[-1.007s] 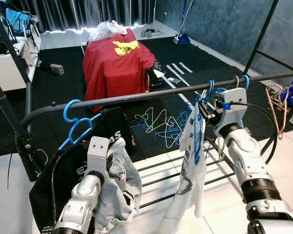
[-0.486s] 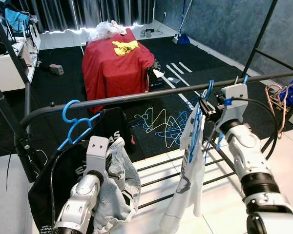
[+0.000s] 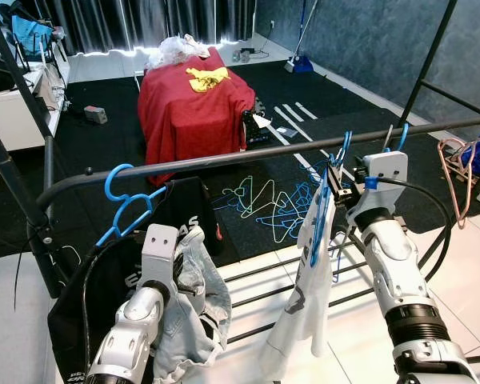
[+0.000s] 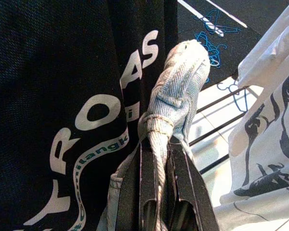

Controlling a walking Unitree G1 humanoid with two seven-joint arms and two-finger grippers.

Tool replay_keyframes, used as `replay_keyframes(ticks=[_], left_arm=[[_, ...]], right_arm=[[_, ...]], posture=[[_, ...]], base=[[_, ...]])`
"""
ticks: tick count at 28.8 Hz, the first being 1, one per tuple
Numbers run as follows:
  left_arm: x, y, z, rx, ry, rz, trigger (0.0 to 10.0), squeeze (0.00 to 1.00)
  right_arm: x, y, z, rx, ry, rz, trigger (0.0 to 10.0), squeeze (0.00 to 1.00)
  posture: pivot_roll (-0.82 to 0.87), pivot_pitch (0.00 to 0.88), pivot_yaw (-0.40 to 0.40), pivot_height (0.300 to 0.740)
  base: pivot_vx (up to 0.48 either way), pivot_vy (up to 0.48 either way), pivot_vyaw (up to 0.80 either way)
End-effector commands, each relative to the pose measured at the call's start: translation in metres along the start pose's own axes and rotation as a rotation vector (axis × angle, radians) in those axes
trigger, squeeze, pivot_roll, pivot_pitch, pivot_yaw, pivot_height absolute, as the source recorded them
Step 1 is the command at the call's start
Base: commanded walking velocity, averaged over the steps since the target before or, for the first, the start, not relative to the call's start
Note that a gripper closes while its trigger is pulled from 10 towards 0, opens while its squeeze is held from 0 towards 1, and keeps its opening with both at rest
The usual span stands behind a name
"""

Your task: Hang hanger

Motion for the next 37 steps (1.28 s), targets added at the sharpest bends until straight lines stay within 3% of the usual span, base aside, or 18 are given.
replay_keyframes(ticks=[1, 2, 3, 4, 5, 7, 8, 9, 10, 21, 22, 23, 25, 26, 37], left_arm=[[0.009, -0.001, -0.001, -0.002, -0.026, 0.022, 10.0, 0.00], [0.009, -0.001, -0.001, -0.002, -0.026, 0.022, 10.0, 0.00], [0.009, -0.001, -0.001, -0.001, -0.025, 0.022, 10.0, 0.00], [0.009, -0.001, -0.001, 0.000, -0.025, 0.022, 10.0, 0.00], [0.009, -0.001, -0.001, 0.001, -0.025, 0.022, 10.0, 0.00], [0.009, 0.000, -0.002, 0.003, -0.024, 0.023, 10.0, 0.00], [0.009, 0.000, -0.002, 0.005, -0.023, 0.023, 10.0, 0.00], [0.009, 0.000, -0.003, 0.006, -0.023, 0.023, 10.0, 0.00], [0.009, 0.000, -0.003, 0.006, -0.023, 0.023, 10.0, 0.00], [0.010, 0.000, -0.004, 0.006, -0.027, 0.023, 10.0, 0.00], [0.010, 0.000, -0.004, 0.005, -0.028, 0.023, 10.0, 0.00], [0.010, 0.000, -0.004, 0.005, -0.028, 0.023, 10.0, 0.00], [0.010, 0.000, -0.004, 0.005, -0.028, 0.023, 10.0, 0.00], [0.010, 0.000, -0.004, 0.004, -0.028, 0.023, 10.0, 0.00], [0.010, -0.001, -0.003, 0.003, -0.029, 0.022, 10.0, 0.00]], right_arm=[[0.000, 0.000, 0.001, 0.014, -0.024, 0.000, 10.0, 0.00], [0.000, 0.000, 0.001, 0.014, -0.024, 0.000, 10.0, 0.00], [0.000, -0.002, 0.000, 0.034, -0.029, 0.000, 3.9, 0.00], [0.000, -0.002, 0.000, 0.047, -0.031, 0.000, 3.9, 0.00], [0.001, -0.003, -0.001, 0.053, -0.031, 0.000, 0.8, 0.00], [0.002, -0.004, 0.000, 0.065, -0.029, 0.003, 0.8, 0.00], [0.003, -0.005, -0.001, 0.075, -0.026, 0.005, 3.7, 0.00], [0.003, -0.006, -0.002, 0.082, -0.024, 0.006, 3.7, 0.00], [0.004, -0.006, -0.003, 0.086, -0.022, 0.006, 10.0, 0.00], [0.006, -0.006, 0.008, 0.039, -0.014, 0.020, 10.0, 0.00], [0.006, -0.005, 0.011, 0.026, -0.015, 0.022, 0.0, 0.00], [0.006, -0.005, 0.011, 0.026, -0.015, 0.022, 0.0, 0.00], [0.006, -0.004, 0.013, 0.013, -0.017, 0.021, 2.4, 0.00], [0.005, -0.004, 0.014, 0.005, -0.015, 0.019, 10.0, 0.00], [0.003, -0.001, 0.022, -0.038, -0.014, 0.014, 10.0, 0.00]], posture=[[0.03, 0.020, 0.023, 0.740], [0.03, 0.020, 0.023, 0.740], [0.03, 0.020, 0.023, 0.740], [0.03, 0.020, 0.023, 0.740], [0.03, 0.020, 0.023, 0.740], [0.03, 0.020, 0.019, 0.740], [0.03, 0.020, 0.019, 0.740], [0.03, 0.020, 0.019, 0.740], [0.03, 0.021, 0.018, 0.740], [0.03, 0.022, 0.022, 0.740], [0.03, 0.022, 0.023, 0.740], [0.03, 0.022, 0.023, 0.740], [0.03, 0.022, 0.024, 0.740], [0.03, 0.022, 0.024, 0.740], [0.03, 0.023, 0.024, 0.740]], base=[[0.000, 0.000, 0.00], [0.000, 0.000, 0.00], [0.000, 0.000, 0.00], [0.000, 0.000, 0.00], [0.000, 0.000, 0.00], [0.000, 0.000, 0.00], [0.000, 0.000, 0.00], [0.000, 0.000, 0.00], [0.000, 0.000, 0.00], [0.000, 0.000, 0.00], [0.000, 0.000, 0.00], [0.000, 0.000, 0.00], [0.000, 0.000, 0.00], [0.000, 0.000, 0.00], [0.000, 0.000, 0.00]])
Point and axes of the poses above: a point about 5 cm out from each wrist's last joint towards the gripper, its own y axis pointing back from the gripper into the wrist, its own x axis along the axis of the wrist's last joint, z = x × y, the point moved 6 cm from there along -y, pointing out of the wrist towards the gripper, and after that the axes turned 10 degrees about y, right-handed, at the moved point
